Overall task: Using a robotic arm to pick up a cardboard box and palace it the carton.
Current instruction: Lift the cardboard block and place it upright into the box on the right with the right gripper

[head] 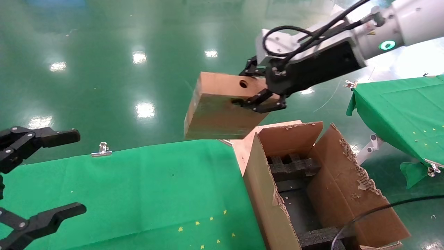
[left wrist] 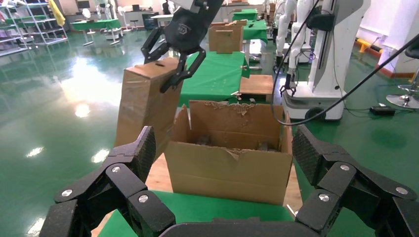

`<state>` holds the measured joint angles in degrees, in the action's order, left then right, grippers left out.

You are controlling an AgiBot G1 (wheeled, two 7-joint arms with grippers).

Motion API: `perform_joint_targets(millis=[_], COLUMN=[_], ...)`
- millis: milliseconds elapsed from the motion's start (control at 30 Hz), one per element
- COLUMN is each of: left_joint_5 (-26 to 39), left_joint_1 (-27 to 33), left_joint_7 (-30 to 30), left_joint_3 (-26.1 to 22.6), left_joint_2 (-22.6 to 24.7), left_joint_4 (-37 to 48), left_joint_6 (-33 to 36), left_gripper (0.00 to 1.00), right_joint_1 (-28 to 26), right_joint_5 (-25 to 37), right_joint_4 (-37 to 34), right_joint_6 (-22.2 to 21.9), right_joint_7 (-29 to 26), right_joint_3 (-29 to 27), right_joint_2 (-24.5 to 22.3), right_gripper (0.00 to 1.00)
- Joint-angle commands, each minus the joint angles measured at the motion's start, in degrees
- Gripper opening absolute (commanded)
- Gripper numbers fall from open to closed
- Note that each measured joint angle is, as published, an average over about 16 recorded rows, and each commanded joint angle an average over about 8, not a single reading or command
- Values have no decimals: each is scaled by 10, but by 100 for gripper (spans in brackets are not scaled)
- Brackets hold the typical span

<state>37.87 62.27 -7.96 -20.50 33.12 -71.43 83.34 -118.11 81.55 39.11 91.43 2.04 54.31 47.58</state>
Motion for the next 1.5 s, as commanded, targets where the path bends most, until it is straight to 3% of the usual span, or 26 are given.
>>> perform_joint_targets(millis=[33,333,867,1067,1500], left_joint_5=[0,0,0,0,0], left_joint_1=[0,0,0,0,0], left_joint_7=[0,0,0,0,0], left_joint_3=[0,0,0,0,0], left_joint_2=[0,0,0,0,0], left_joint_4=[0,0,0,0,0], left_joint_6=[0,0,0,0,0], left_gripper=[100,100,100,100,100], right_joint_1=[-11,-65,-109,-101,-100], right_joint_5=[-12,-19,-5,-15,-18], right_joint_4=[-7,20,168,196,198], right_joint_6=[0,-1,-9,-17,-21], right_joint_7=[2,-28,-141,-165,-168], right_joint_3=[17,92,194,212,214], right_joint_2=[-10,-111,-309,-330,-329], right_gripper=[0,0,0,0,0])
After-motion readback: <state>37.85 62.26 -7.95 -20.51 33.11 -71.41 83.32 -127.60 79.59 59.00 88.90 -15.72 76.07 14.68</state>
